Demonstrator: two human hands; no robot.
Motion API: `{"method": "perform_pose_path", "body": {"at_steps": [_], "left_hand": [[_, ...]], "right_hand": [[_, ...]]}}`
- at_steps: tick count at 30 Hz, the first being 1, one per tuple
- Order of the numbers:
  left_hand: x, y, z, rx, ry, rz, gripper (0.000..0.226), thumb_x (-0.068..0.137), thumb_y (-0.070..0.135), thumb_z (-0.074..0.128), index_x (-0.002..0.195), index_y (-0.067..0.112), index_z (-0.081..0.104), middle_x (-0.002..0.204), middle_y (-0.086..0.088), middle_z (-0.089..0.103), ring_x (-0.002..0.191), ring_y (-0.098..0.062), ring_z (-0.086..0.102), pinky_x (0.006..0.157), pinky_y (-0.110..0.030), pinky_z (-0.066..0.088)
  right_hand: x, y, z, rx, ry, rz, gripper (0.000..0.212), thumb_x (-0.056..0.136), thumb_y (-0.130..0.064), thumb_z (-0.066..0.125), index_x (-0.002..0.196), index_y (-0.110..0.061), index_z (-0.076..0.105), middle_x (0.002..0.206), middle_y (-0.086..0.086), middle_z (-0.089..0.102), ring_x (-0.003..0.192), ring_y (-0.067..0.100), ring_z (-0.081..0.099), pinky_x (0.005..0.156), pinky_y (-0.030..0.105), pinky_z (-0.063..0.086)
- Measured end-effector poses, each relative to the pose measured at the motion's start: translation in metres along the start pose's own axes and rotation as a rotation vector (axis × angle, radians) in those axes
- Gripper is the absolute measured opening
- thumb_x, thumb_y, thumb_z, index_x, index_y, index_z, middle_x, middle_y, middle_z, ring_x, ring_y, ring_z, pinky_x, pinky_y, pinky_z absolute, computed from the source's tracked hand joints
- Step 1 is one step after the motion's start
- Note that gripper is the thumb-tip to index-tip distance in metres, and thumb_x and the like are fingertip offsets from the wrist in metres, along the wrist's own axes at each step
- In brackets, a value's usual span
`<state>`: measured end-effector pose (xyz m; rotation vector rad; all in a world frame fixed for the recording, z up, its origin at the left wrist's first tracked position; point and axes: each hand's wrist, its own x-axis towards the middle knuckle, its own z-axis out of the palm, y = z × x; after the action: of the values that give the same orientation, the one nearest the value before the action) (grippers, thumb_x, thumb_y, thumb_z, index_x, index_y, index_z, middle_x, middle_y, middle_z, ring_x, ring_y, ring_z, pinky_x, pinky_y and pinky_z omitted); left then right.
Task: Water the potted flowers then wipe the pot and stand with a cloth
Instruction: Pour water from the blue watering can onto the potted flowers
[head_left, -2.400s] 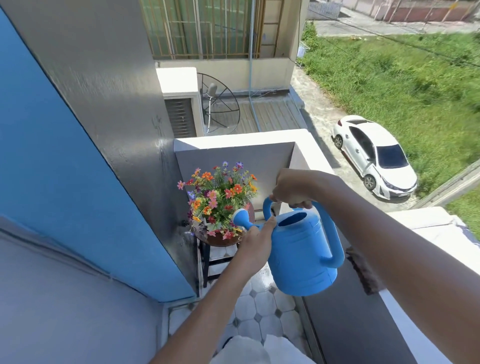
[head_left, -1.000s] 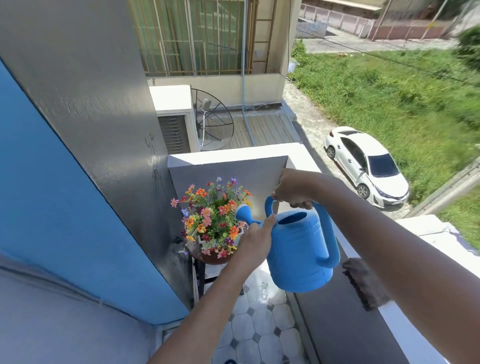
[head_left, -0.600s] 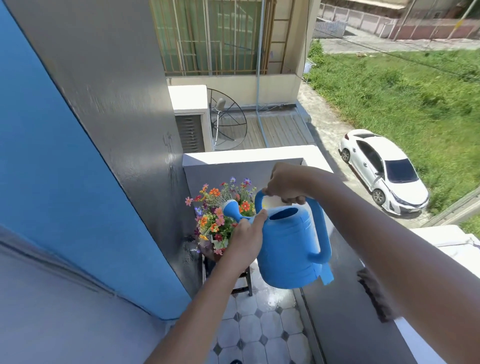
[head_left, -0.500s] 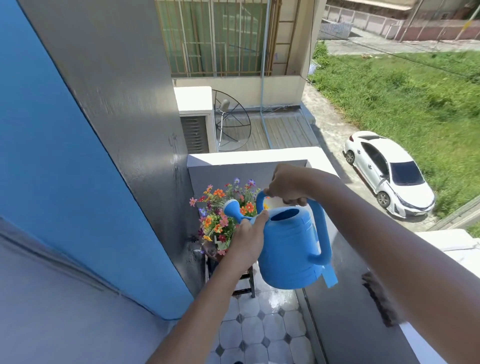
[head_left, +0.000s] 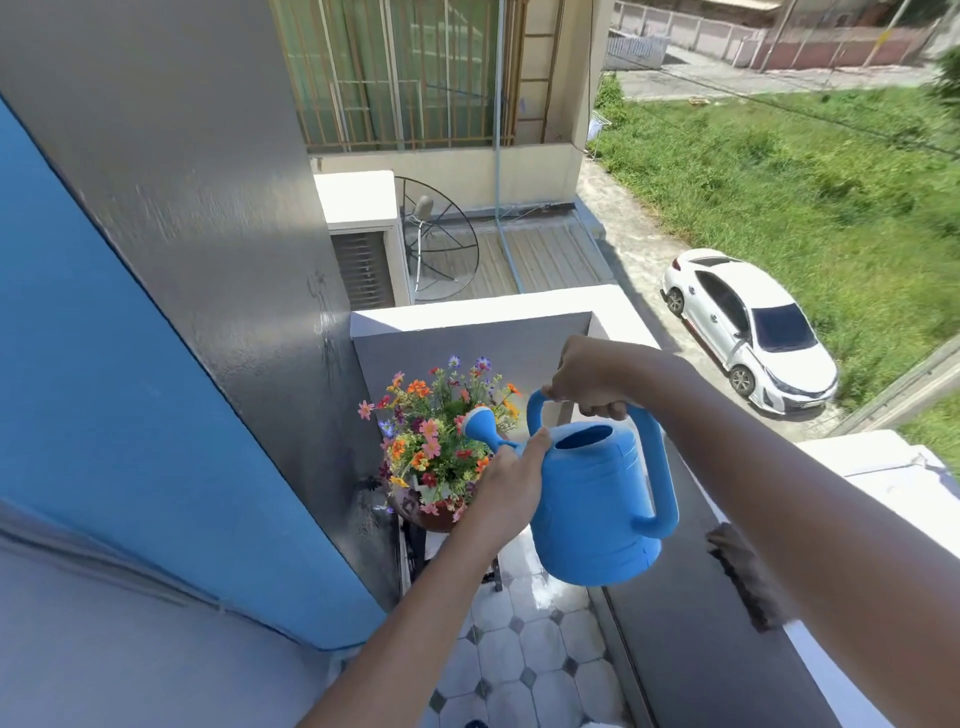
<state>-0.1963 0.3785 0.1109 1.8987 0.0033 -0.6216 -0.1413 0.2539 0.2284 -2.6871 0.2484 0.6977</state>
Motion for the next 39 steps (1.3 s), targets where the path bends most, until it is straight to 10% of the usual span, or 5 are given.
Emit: {"method": "perform_pose_path", "body": {"at_steps": [10, 17, 23, 29, 39], "left_hand": [[0.030, -0.008, 0.021, -0.082, 0.073, 0.042, 0.046, 0.094, 0.056, 0.044, 0.116, 0.017, 0.055, 0.108, -0.005, 0.062, 0.093, -0.015, 0.061, 0.065, -0.027, 0.041], [0.080, -0.004, 0.055, 0.033, 0.009, 0.088, 0.054, 0.082, 0.071, 0.038, 0.121, 0.035, 0.050, 0.108, 0.005, 0.066, 0.100, -0.019, 0.066, 0.091, -0.052, 0.052], [0.134, 0.025, 0.093, 0.114, -0.036, 0.131, 0.040, 0.097, 0.055, 0.043, 0.118, 0.023, 0.053, 0.097, 0.010, 0.064, 0.087, -0.009, 0.062, 0.073, -0.026, 0.050], [0.204, 0.050, 0.150, 0.108, -0.106, 0.051, 0.046, 0.095, 0.058, 0.044, 0.105, 0.019, 0.065, 0.093, -0.002, 0.071, 0.083, -0.020, 0.065, 0.067, -0.032, 0.046], [0.301, 0.084, 0.227, 0.114, -0.274, 0.067, 0.038, 0.098, 0.048, 0.046, 0.090, 0.014, 0.062, 0.080, -0.003, 0.061, 0.073, -0.017, 0.054, 0.071, -0.038, 0.047]], "right_hand": [[0.006, 0.058, 0.026, 0.313, 0.063, -0.002, 0.048, 0.103, -0.028, 0.045, 0.108, 0.017, 0.063, 0.058, 0.019, 0.052, 0.032, 0.021, 0.042, 0.036, 0.020, 0.036], [0.025, 0.113, 0.050, 0.763, 0.194, 0.074, 0.030, 0.099, -0.026, 0.048, 0.087, 0.000, 0.057, 0.060, 0.010, 0.041, 0.040, 0.019, 0.034, 0.040, 0.024, 0.031], [0.052, 0.155, 0.054, 1.022, 0.395, 0.139, 0.028, 0.100, -0.018, 0.042, 0.084, 0.001, 0.055, 0.064, 0.011, 0.046, 0.053, 0.022, 0.043, 0.052, 0.035, 0.039], [0.091, 0.205, 0.051, 1.224, 0.483, 0.220, 0.034, 0.104, -0.034, 0.039, 0.079, -0.013, 0.047, 0.064, 0.002, 0.053, 0.065, 0.021, 0.051, 0.073, 0.048, 0.048], [0.141, 0.308, 0.041, 1.381, 0.404, 0.316, 0.030, 0.099, -0.024, 0.058, 0.127, -0.015, 0.054, 0.103, 0.010, 0.072, 0.096, 0.025, 0.071, 0.090, 0.046, 0.058]]}}
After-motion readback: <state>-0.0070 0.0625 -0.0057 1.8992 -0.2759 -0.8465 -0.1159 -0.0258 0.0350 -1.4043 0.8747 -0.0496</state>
